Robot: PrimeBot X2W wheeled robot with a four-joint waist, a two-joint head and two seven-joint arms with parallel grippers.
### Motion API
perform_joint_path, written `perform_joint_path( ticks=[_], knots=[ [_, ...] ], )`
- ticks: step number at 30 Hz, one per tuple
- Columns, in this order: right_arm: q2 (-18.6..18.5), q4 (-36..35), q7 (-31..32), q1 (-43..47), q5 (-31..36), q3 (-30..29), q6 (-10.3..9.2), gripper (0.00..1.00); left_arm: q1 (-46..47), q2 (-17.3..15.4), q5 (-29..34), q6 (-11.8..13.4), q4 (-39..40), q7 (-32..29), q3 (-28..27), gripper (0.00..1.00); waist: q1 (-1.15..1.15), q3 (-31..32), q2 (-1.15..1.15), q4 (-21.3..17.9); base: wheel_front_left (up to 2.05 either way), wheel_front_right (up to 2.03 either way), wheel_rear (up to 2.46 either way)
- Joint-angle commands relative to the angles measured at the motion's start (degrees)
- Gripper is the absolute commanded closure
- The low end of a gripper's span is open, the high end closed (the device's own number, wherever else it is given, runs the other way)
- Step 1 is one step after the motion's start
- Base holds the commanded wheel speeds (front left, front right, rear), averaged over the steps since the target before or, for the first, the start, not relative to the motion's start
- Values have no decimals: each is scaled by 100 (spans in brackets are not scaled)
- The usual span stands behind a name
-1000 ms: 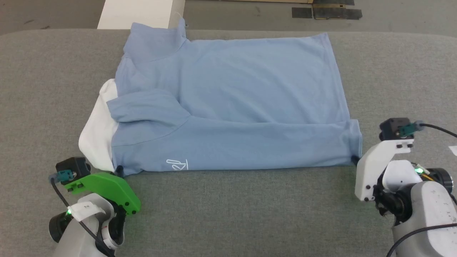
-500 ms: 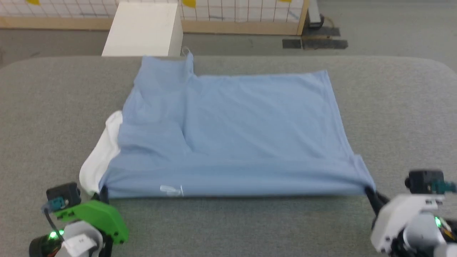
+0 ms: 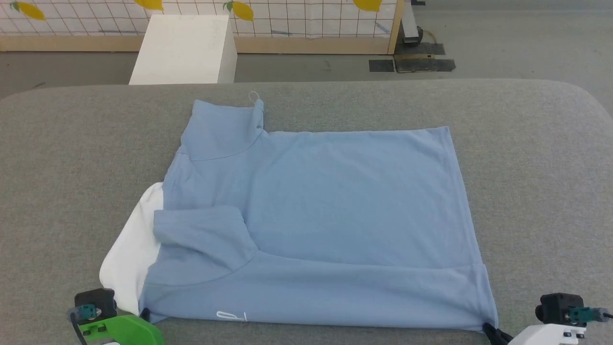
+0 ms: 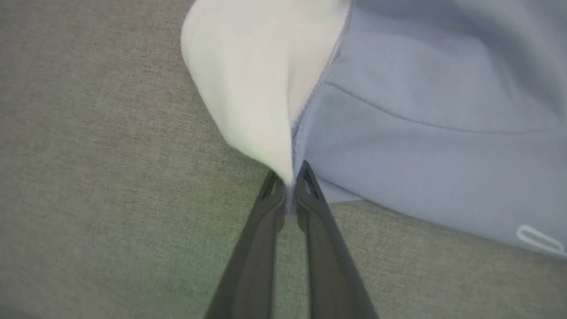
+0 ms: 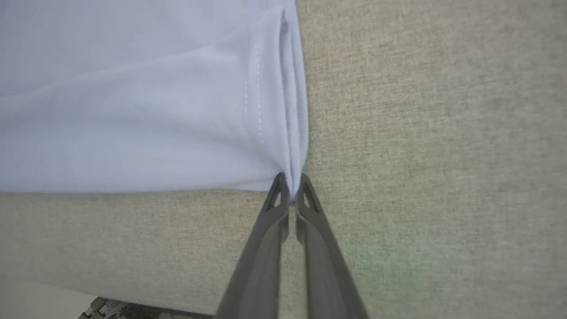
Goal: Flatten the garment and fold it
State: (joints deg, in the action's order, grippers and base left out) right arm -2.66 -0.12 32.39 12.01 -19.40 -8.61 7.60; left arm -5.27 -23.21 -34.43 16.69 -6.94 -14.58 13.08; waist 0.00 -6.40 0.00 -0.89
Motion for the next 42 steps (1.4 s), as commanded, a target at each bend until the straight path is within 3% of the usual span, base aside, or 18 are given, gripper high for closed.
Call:
perform_joint_path(
  ticks=[1,2,3,4,9,15,20,26,30,35,38,42],
  knots=[
    [-21,93,-117,-12,-36,-6,-11,100,-93,9,-45,0,-77,-1,3,100,0,0,0,7,0,0,0],
    [-21,164,-214,-33,-41,11,-11,81,-94,46,-87,-15,-109,34,-11,79,0,3,0,12,0,0,0],
    [-21,206,-297,-47,-56,25,-11,31,-96,77,-119,-14,-135,75,-36,28,0,10,0,16,0,0,0],
    [-21,228,-415,-65,-81,51,-11,0,-104,103,-142,-23,-162,133,-56,0,0,25,0,16,0,0,0],
    [-21,90,-1135,-165,-54,92,-11,0,-100,123,-202,-128,-95,452,-166,0,0,57,0,18,0,0,0],
    [-21,-336,-2340,-375,240,242,-11,0,334,-228,117,-304,351,951,-279,0,0,-67,0,8,0,0,0],
    [-22,-669,-3345,-692,553,388,-11,0,1326,-624,514,-729,531,1152,-124,0,0,-394,0,-61,0,0,0],
    [-61,-710,-3861,-1167,656,610,-11,0,2900,-888,755,-1233,179,1070,40,0,0,-1009,0,-301,0,0,0],
    [-74,-647,-4005,-1561,659,740,-11,0,3896,-1028,727,-1558,-235,690,120,0,0,-1503,0,-558,0,0,0],
    [-63,-567,-4094,-1965,591,867,-11,0,4871,-1158,611,-1762,-689,-102,190,0,0,-2054,0,-880,0,0,0],
    [-52,-492,-4140,-2184,523,988,-11,0,5389,-1227,388,-1723,-989,-966,157,0,0,-2371,0,-1096,0,0,0],
    [-43,-418,-4236,-2334,451,1121,-11,0,5745,-1310,155,-1414,-1134,-1915,29,0,0,-2598,0,-1286,0,0,0]
  ],
)
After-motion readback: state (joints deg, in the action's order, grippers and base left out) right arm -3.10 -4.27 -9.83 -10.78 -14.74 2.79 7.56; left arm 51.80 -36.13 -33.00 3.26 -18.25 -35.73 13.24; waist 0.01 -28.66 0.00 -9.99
